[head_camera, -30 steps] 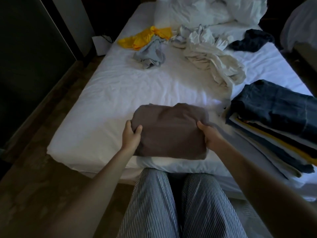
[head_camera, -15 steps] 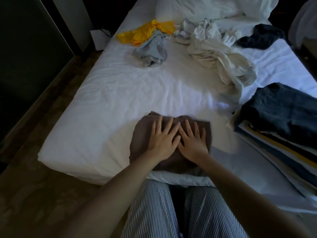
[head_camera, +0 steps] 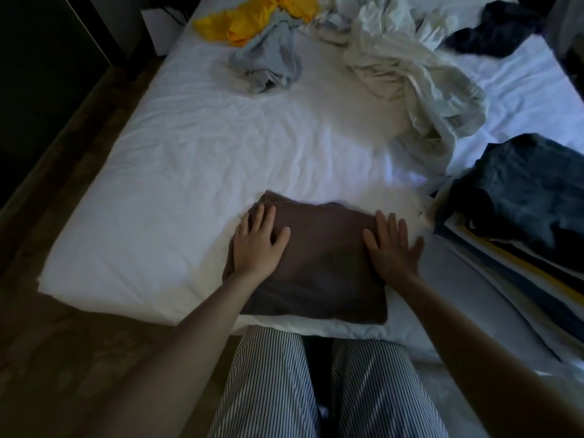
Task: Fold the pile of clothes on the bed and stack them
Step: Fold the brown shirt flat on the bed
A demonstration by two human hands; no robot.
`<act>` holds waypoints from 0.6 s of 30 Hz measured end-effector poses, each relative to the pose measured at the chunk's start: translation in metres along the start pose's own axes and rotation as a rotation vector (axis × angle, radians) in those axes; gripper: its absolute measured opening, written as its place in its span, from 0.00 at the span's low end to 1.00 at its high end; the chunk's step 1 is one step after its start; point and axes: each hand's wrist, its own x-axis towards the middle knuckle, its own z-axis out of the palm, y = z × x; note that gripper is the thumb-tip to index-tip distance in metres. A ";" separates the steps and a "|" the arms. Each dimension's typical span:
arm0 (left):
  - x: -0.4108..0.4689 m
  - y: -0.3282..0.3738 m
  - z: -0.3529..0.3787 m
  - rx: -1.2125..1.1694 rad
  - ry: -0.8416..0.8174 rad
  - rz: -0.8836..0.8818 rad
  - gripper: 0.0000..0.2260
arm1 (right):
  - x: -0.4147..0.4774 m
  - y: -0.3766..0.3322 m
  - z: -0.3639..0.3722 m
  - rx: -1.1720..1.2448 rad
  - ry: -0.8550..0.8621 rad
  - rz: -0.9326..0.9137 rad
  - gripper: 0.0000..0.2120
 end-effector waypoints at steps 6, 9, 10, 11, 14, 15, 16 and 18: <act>-0.015 -0.015 -0.013 -0.211 0.123 -0.148 0.30 | -0.038 0.001 -0.006 0.455 0.233 -0.018 0.21; -0.032 -0.029 -0.018 -0.496 0.166 -0.315 0.30 | -0.048 -0.007 -0.005 0.743 0.013 0.117 0.24; -0.037 -0.031 -0.021 -0.561 0.158 -0.337 0.28 | -0.050 -0.008 -0.007 0.781 -0.050 0.132 0.26; -0.042 -0.032 -0.023 -0.604 0.128 -0.368 0.27 | -0.052 -0.008 -0.009 0.820 -0.103 0.138 0.26; -0.051 -0.035 -0.030 -0.722 -0.017 -0.499 0.27 | -0.056 -0.002 -0.018 1.075 -0.293 0.233 0.29; -0.052 -0.034 -0.031 -0.791 -0.054 -0.531 0.26 | -0.058 -0.001 -0.021 1.148 -0.345 0.263 0.30; -0.055 -0.031 -0.035 -0.866 -0.081 -0.545 0.26 | -0.061 0.000 -0.023 1.187 -0.371 0.274 0.32; -0.062 -0.020 -0.043 -1.001 -0.097 -0.543 0.23 | -0.067 -0.001 -0.029 1.234 -0.370 0.248 0.32</act>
